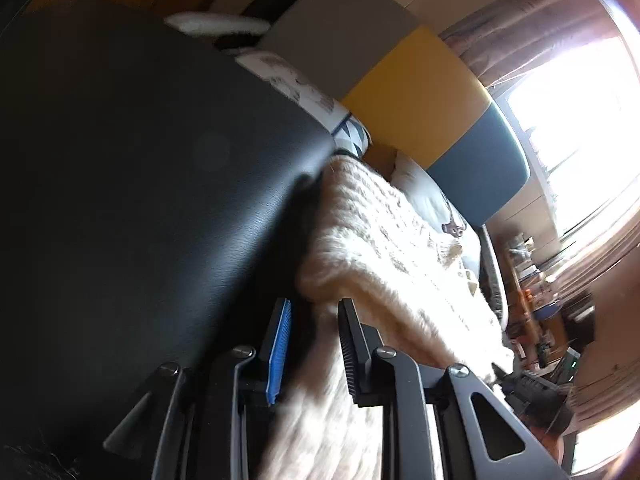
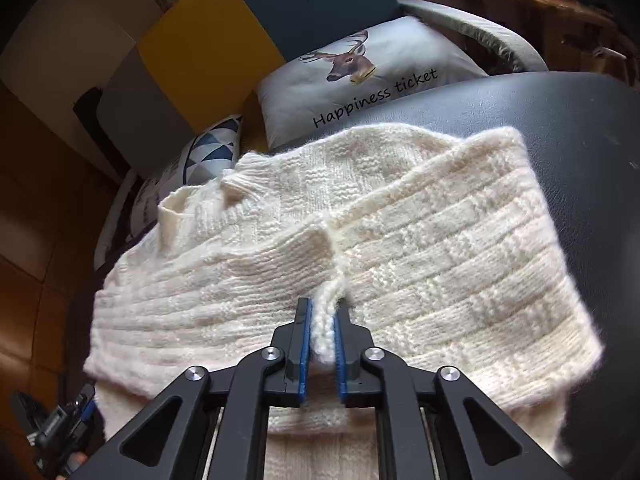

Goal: Fold clothes

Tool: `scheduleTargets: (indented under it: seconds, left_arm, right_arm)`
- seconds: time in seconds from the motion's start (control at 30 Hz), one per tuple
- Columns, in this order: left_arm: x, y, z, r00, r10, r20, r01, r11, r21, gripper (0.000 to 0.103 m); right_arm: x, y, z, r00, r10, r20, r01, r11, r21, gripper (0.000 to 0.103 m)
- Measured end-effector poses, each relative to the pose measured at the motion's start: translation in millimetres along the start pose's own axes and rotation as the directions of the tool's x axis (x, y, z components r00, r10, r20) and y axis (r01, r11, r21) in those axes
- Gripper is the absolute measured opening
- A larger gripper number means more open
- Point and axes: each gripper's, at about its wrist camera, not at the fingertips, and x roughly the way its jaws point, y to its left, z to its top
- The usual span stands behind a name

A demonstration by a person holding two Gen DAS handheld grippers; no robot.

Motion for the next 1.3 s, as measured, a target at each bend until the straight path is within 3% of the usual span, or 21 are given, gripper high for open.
scheduleTargets:
  seconds: [0.03, 0.07, 0.2, 0.3, 0.4, 0.5, 0.57, 0.67, 0.8, 0.87, 0.97, 1.07, 1.17, 1.23, 1.3]
  left_arm:
    - [-4, -5, 0, 1.0, 0.007, 0.007, -0.008, 1.0, 0.023, 0.022]
    - [-7, -9, 1, 1.0, 0.015, 0.014, -0.015, 0.999, 0.045, 0.022]
    - [-16, -32, 3, 0.999, 0.04, 0.037, -0.045, 0.989, 0.144, 0.023]
    - [18, -69, 2, 0.998, 0.065, 0.012, -0.066, 0.959, 0.276, 0.023]
    - [60, -90, -4, 0.981, 0.191, -0.031, -0.167, 0.919, 0.357, 0.023]
    - [69, -70, -7, 0.954, 0.299, -0.012, -0.27, 0.877, 0.398, 0.021]
    - [59, -65, -13, 0.953, 0.304, 0.013, -0.282, 0.866, 0.413, 0.021]
    - [55, -64, -17, 0.949, 0.314, 0.021, -0.291, 0.851, 0.436, 0.021]
    - [48, -64, -24, 0.944, 0.328, 0.031, -0.304, 0.831, 0.467, 0.021]
    - [45, -63, -27, 0.942, 0.334, 0.037, -0.31, 0.82, 0.482, 0.021]
    - [28, -60, -30, 0.953, 0.303, 0.021, -0.275, 0.833, 0.48, 0.021]
    - [6, -55, -42, 0.962, 0.271, 0.033, -0.254, 0.843, 0.474, 0.021]
    - [-4, -50, -58, 0.965, 0.262, 0.005, -0.234, 0.853, 0.467, 0.023]
    - [-2, -47, -64, 0.964, 0.265, -0.038, -0.218, 0.859, 0.464, 0.023]
    - [-3, -45, -67, 0.966, 0.258, -0.031, -0.214, 0.856, 0.47, 0.024]
  right_arm:
    - [-8, 0, 2, 0.999, -0.017, 0.027, 0.017, 1.0, -0.002, 0.029]
    - [-17, 3, 2, 0.998, -0.017, 0.067, 0.019, 1.0, -0.018, 0.032]
    - [-34, 46, -3, 0.99, 0.032, 0.139, 0.0, 0.975, -0.223, 0.029]
    - [-27, 87, -12, 0.991, 0.015, 0.129, 0.04, 0.91, -0.413, 0.029]
    - [-7, 102, -21, 0.995, -0.053, 0.088, 0.09, 0.866, -0.492, 0.029]
    - [6, 88, -26, 0.985, -0.155, 0.07, 0.169, 0.856, -0.488, 0.029]
    - [14, 68, -26, 0.983, -0.177, 0.047, 0.18, 0.884, -0.432, 0.029]
    - [14, 51, -26, 0.989, -0.136, 0.05, 0.145, 0.926, -0.348, 0.029]
    - [16, 62, -31, 0.98, -0.182, 0.075, 0.197, 0.89, -0.41, 0.029]
    - [10, 62, -28, 0.984, -0.168, 0.055, 0.176, 0.897, -0.406, 0.029]
    - [-14, 62, -33, 0.989, -0.124, 0.076, 0.144, 0.912, -0.384, 0.032]
    - [-29, 71, -51, 0.993, -0.077, 0.084, 0.107, 0.883, -0.457, 0.032]
    - [-26, 81, -69, 0.994, -0.095, 0.061, 0.113, 0.837, -0.536, 0.026]
    - [-20, 78, -78, 0.992, -0.118, 0.04, 0.121, 0.835, -0.537, 0.026]
    - [-15, 69, -83, 0.991, -0.129, 0.02, 0.121, 0.853, -0.508, 0.026]
